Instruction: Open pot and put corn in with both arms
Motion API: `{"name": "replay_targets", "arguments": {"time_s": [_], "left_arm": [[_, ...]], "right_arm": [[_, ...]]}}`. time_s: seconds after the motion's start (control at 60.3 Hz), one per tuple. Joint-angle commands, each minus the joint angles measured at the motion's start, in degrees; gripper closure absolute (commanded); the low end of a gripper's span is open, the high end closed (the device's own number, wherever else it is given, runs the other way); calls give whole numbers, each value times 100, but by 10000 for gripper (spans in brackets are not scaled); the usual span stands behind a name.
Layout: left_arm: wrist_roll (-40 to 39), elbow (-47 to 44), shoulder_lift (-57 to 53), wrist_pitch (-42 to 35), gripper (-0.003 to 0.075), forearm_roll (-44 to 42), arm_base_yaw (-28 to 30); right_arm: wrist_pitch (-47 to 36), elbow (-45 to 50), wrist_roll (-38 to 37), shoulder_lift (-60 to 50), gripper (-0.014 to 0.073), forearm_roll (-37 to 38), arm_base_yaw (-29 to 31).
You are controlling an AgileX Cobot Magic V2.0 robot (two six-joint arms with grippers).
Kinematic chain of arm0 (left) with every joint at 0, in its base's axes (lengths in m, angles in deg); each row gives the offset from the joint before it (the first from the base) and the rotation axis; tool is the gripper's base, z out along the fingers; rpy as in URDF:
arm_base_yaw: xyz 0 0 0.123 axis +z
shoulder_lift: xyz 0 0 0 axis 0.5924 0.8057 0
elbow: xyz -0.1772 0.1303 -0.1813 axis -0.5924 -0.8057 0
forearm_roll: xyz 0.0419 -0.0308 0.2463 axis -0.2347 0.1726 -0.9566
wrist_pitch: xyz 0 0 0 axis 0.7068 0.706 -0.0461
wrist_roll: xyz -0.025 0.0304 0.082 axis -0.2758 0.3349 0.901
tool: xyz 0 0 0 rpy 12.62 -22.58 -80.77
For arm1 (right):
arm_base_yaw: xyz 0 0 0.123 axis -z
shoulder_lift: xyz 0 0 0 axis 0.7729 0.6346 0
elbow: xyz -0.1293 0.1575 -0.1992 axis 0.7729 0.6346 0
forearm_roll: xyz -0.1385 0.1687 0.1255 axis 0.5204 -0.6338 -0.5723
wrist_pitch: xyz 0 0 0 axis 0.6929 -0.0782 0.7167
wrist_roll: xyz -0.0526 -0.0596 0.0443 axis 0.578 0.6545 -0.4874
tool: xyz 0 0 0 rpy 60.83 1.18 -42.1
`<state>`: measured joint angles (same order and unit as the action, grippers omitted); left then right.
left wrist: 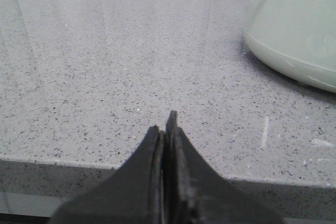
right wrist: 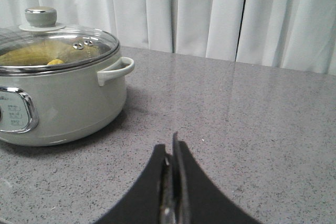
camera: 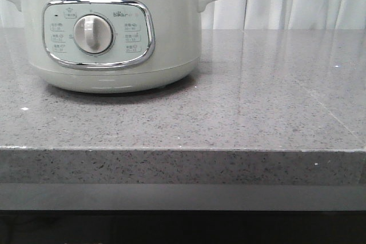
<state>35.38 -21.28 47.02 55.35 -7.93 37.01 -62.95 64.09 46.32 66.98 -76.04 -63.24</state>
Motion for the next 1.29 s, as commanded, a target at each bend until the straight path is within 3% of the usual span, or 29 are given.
{"name": "replay_targets", "arguments": {"time_s": [0.0,0.133,0.266,0.597,1.278], "left_arm": [[-54,2,-139,-502,738,62,-10],[-54,2,-139,-502,738,62,-10],[-54,2,-139,-502,738,62,-10],[-54,2,-139,-502,738,62,-10],[-54,2,-129,-502,738,62,-10]], "right_arm": [[-499,-99,39,58,621,14,39],[-1026,339,20,-23,621,175,142],[-1636,1113,-197,-295,621,292,683],[-1756,2519,-638,-1458,621,424,1383],[-1467,2533,-638,-1667,621,424,1383]]}}
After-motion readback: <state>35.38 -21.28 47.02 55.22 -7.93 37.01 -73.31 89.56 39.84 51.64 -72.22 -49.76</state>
